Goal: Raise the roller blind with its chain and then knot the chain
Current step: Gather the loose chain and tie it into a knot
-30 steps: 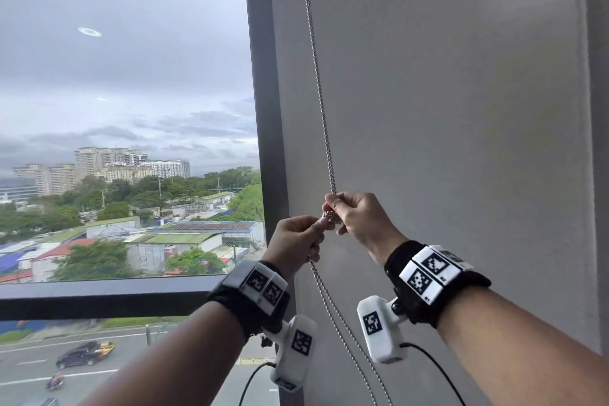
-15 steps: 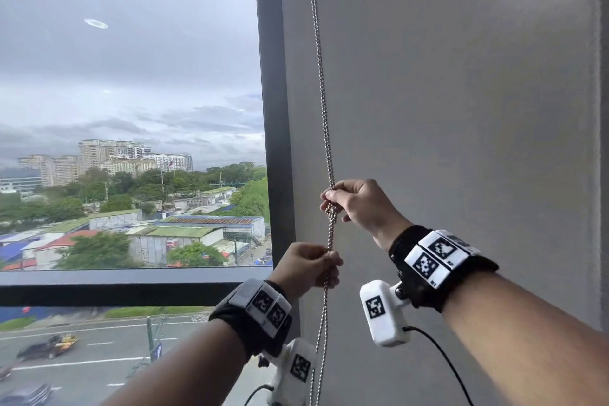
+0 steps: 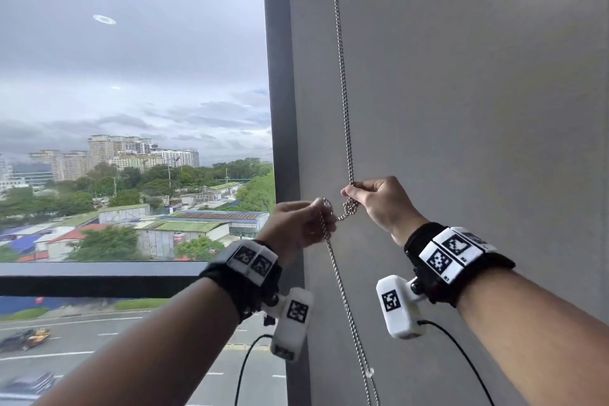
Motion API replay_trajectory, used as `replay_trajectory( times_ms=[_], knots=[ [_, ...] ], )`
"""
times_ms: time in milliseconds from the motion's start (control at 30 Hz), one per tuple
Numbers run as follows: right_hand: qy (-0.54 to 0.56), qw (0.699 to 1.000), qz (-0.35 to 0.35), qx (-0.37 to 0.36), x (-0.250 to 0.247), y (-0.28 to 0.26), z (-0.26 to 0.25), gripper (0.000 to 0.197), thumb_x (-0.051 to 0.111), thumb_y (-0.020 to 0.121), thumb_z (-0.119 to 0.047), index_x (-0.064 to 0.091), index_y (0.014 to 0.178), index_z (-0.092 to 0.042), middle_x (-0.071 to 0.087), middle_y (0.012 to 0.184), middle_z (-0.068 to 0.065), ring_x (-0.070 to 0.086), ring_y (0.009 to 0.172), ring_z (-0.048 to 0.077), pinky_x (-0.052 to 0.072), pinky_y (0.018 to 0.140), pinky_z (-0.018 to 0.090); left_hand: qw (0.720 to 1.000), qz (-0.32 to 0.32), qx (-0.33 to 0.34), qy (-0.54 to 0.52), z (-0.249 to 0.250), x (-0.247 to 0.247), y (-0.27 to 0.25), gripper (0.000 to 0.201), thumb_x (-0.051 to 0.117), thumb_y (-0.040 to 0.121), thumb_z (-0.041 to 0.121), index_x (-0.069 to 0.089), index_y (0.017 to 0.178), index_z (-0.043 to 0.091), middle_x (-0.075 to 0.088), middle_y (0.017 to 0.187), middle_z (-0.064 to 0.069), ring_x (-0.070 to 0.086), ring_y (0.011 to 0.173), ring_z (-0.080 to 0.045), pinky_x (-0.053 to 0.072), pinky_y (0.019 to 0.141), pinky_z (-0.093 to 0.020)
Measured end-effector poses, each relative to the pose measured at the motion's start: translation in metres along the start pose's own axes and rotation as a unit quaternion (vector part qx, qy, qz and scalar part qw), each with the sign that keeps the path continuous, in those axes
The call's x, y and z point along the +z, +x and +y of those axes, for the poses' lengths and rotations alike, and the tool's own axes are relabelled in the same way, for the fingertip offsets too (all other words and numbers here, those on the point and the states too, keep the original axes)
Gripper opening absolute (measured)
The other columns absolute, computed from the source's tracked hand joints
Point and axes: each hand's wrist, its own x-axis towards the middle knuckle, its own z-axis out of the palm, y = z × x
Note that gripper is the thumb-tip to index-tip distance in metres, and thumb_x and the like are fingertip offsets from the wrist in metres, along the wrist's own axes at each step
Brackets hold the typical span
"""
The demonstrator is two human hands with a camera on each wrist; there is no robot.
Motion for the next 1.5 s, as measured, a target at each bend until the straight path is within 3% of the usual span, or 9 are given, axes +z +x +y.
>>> replay_trajectory(
  times_ms=[133,267,600,767,933,1067,1200,1300,1500],
  knots=[
    [-0.005,1.0,-0.01,-0.003,0.002,-0.003,-0.004,0.017,0.07,0.087,-0.019,0.077,0.099,-0.008,0.076,0.082,-0.003,0.068,0.075,0.005,0.048,0.071,0.012,0.995,0.029,0.034,-0.084,0.035,0.016,0.026,0.019,0.053,0.091,0.014,0.062,0.082,0.0,0.069,0.086,-0.018,0.07,0.073,-0.024,0.057,0.076,-0.034],
    [0.004,0.999,-0.031,0.022,0.004,-0.011,-0.012,0.015,0.065,0.092,-0.018,0.076,0.095,-0.008,0.07,0.067,0.002,0.055,0.049,0.007,0.041,0.047,0.016,0.998,0.059,0.014,-0.01,0.062,0.034,0.048,0.024,0.058,0.089,0.024,0.066,0.079,0.004,0.067,0.074,-0.012,0.064,0.064,-0.021,0.055,0.066,-0.03],
    [0.22,0.948,-0.177,0.149,0.001,-0.031,-0.026,0.032,0.055,0.097,-0.029,0.062,0.111,-0.001,0.071,0.089,0.023,0.063,0.066,0.025,0.053,0.061,0.033,0.992,0.072,0.04,0.1,0.059,0.043,0.04,0.028,0.07,0.081,0.019,0.068,0.095,-0.006,0.064,0.075,-0.013,0.064,0.078,-0.034,0.058,0.072,-0.04],
    [0.093,0.989,-0.076,0.091,-0.002,-0.019,-0.02,0.019,0.066,0.09,-0.013,0.071,0.097,0.004,0.069,0.075,0.012,0.056,0.06,0.019,0.05,0.057,0.028,0.99,0.078,0.015,0.114,0.067,0.038,0.033,0.025,0.049,0.083,-0.006,0.065,0.102,-0.007,0.063,0.082,-0.015,0.065,0.075,-0.038,0.058,0.069,-0.043],
    [-0.098,0.994,0.034,-0.032,-0.005,-0.003,-0.029,0.019,0.073,0.085,-0.026,0.078,0.096,-0.011,0.075,0.086,0.003,0.068,0.081,0.014,0.051,0.078,0.024,0.982,0.084,0.04,0.163,0.065,0.029,0.026,0.026,0.047,0.081,-0.019,0.064,0.092,-0.003,0.068,0.093,-0.022,0.069,0.069,-0.038,0.059,0.063,-0.048],
    [-0.046,0.998,0.044,-0.021,0.002,0.007,-0.046,0.013,0.071,0.087,-0.017,0.076,0.085,-0.005,0.069,0.066,0.009,0.062,0.054,0.022,0.056,0.06,0.035,0.988,0.081,-0.006,0.134,0.067,0.035,0.026,0.042,0.068,0.076,-0.005,0.036,0.1,0.009,0.063,0.101,-0.034,0.065,0.076,-0.046,0.057,0.056,-0.054],
    [0.057,0.998,0.026,0.029,0.014,0.019,-0.06,0.018,0.064,0.087,-0.001,0.071,0.076,-0.012,0.073,0.078,0.018,0.07,0.063,0.03,0.062,0.066,0.045,0.988,0.067,-0.01,0.137,0.064,0.042,0.028,0.055,0.07,0.076,-0.002,0.035,0.118,0.005,0.058,0.106,-0.032,0.063,0.077,-0.038,0.056,0.068,-0.054],
    [0.134,0.989,-0.016,0.066,0.017,0.018,-0.067,0.02,0.052,0.092,0.003,0.069,0.091,-0.007,0.073,0.079,0.016,0.068,0.055,0.021,0.057,0.05,0.032,0.988,0.062,-0.017,0.139,0.062,0.042,0.029,0.058,0.069,0.076,-0.003,0.037,0.124,0.003,0.061,0.109,-0.032,0.064,0.091,-0.043,0.054,0.075,-0.052],
    [0.182,0.977,-0.048,0.098,0.015,0.012,-0.065,0.024,0.049,0.096,-0.006,0.066,0.114,-0.003,0.069,0.079,0.011,0.066,0.055,0.022,0.056,0.051,0.032,0.982,0.083,-0.01,0.168,0.061,0.037,0.031,0.043,0.069,0.078,0.004,0.047,0.115,0.003,0.064,0.104,-0.027,0.065,0.088,-0.038,0.056,0.077,-0.048]
  ],
)
